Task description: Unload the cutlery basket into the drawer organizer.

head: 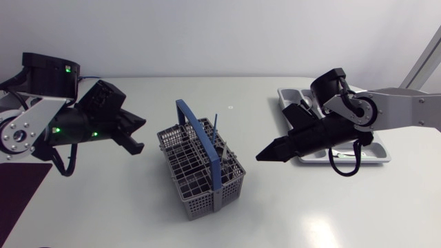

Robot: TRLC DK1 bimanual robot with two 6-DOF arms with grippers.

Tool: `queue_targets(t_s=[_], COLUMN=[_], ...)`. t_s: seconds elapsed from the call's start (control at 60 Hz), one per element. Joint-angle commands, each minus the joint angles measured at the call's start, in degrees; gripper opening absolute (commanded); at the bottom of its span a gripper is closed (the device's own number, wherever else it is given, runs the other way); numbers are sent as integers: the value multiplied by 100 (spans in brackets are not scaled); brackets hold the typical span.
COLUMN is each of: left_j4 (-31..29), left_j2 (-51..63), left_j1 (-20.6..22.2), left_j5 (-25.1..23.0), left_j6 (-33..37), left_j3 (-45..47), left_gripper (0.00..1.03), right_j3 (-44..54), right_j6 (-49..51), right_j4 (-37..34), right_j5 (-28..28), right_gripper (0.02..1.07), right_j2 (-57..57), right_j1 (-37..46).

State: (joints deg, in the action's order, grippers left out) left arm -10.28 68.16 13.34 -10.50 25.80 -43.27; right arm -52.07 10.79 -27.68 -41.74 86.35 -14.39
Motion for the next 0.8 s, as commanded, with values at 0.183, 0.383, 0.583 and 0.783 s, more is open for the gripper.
queue_targets(t_s=[0.183, 0.383, 0.583, 0.783], left_j4=[-185, 123, 554, 712], left_j2=[716, 1472, 2149, 2817], left_j1=[230, 248, 432, 573], left_j5=[-277, -418, -418, -418], left_j6=[452, 390, 188, -5], left_j3=[380, 38, -393, -1123], left_gripper=[9, 9, 9, 9], right_j3=[277, 206, 224, 145], right_j6=[134, 99, -24, -156], right_j4=[-141, -18, 96, 255], right_j5=[122, 324, 368, 377], right_gripper=[16, 16, 16, 16], right_j2=[-223, -56, 5, 216], right_j1=[-327, -529, -776, -907])
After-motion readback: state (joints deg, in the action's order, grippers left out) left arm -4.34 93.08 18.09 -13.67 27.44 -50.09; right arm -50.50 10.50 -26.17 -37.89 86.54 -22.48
